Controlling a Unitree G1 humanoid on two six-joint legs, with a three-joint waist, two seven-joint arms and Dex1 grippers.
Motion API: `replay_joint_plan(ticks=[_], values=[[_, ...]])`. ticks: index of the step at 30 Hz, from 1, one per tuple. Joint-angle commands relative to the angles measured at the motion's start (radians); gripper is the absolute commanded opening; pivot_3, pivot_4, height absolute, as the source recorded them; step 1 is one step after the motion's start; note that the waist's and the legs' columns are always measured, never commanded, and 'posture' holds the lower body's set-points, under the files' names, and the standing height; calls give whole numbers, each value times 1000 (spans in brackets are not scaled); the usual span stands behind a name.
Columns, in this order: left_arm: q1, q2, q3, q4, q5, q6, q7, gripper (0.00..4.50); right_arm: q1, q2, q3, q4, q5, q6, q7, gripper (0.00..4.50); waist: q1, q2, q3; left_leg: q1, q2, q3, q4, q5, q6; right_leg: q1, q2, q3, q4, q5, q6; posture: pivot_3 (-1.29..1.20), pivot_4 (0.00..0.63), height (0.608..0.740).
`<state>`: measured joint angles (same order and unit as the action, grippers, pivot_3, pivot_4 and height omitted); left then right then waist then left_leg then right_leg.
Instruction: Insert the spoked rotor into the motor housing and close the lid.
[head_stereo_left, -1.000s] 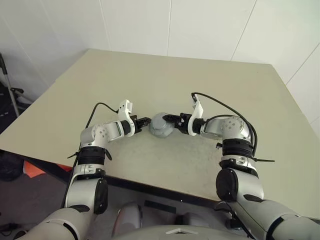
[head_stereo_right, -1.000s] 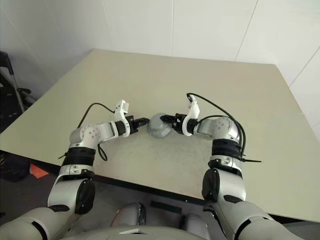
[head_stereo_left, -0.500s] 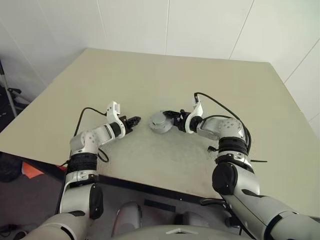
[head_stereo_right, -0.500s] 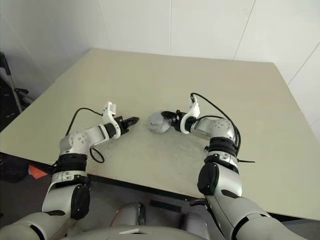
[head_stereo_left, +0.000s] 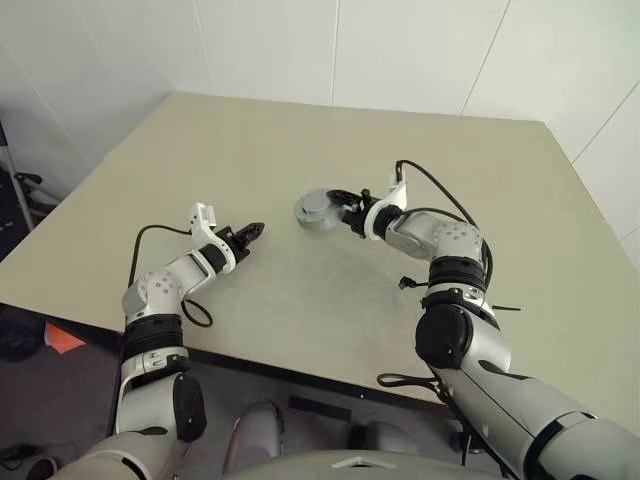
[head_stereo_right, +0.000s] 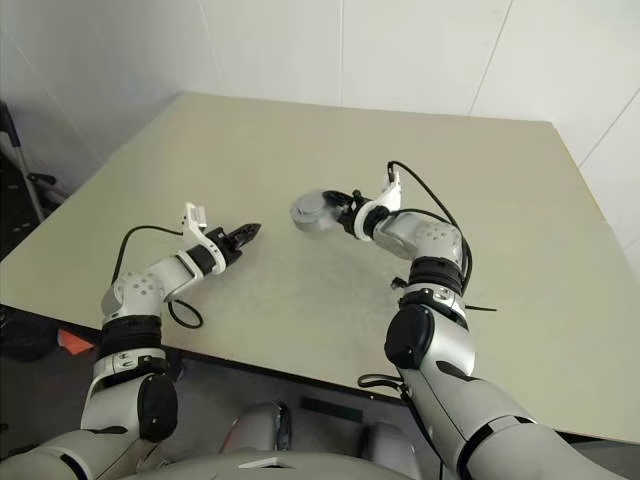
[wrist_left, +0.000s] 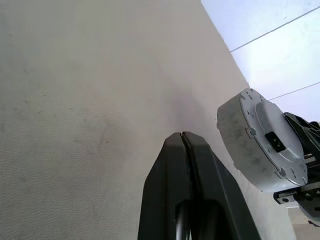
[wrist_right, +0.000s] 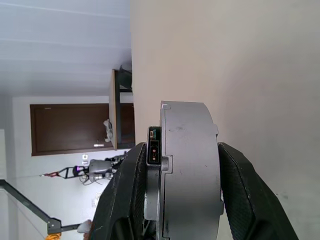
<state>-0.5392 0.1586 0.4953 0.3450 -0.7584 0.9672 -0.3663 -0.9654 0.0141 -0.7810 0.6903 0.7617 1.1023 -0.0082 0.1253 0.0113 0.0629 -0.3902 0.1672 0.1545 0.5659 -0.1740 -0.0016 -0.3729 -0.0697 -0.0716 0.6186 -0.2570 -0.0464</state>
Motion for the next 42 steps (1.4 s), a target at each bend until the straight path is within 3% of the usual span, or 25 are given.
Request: replay_joint_plan(ticks=[1, 10, 19, 32, 42], values=[[6, -4, 34, -39, -81, 30, -12, 1269, -56, 15, -9, -56, 93, 6, -14, 2038, 0, 0, 0, 0, 0, 0, 0, 0, 0, 0, 0, 0, 0, 0, 0, 0, 0, 740], [-11, -15, 94, -28, -244, 138, 18, 4413, -49, 34, 12, -94, 165, 50, -58, 2038, 1, 0, 0, 0, 0, 0, 3, 0, 0, 1, 0, 0, 2, 0, 0, 0, 0, 740], [-50, -50, 146, 21, -401, 196, 49, 4462, -42, 109, 31, -226, 279, 139, -135, 2038, 1, 0, 0, 0, 1, -1, 4, 0, 0, 1, 0, 0, 4, 0, 1, 0, 0, 740], [-119, -100, 126, 73, -452, 164, 37, 4462, 20, 138, 87, -311, 345, 176, -162, 2038, 4, 0, 0, 0, 0, -2, 5, 0, -1, 2, 0, 0, 4, 1, 3, 0, 0, 740], [-98, -72, 103, 45, -455, 196, 43, 4462, 32, 121, 106, -316, 353, 167, -167, 2038, 4, 0, 0, 0, 0, -2, 5, 0, -1, 2, 0, 0, 4, 2, 4, 0, 0, 740]])
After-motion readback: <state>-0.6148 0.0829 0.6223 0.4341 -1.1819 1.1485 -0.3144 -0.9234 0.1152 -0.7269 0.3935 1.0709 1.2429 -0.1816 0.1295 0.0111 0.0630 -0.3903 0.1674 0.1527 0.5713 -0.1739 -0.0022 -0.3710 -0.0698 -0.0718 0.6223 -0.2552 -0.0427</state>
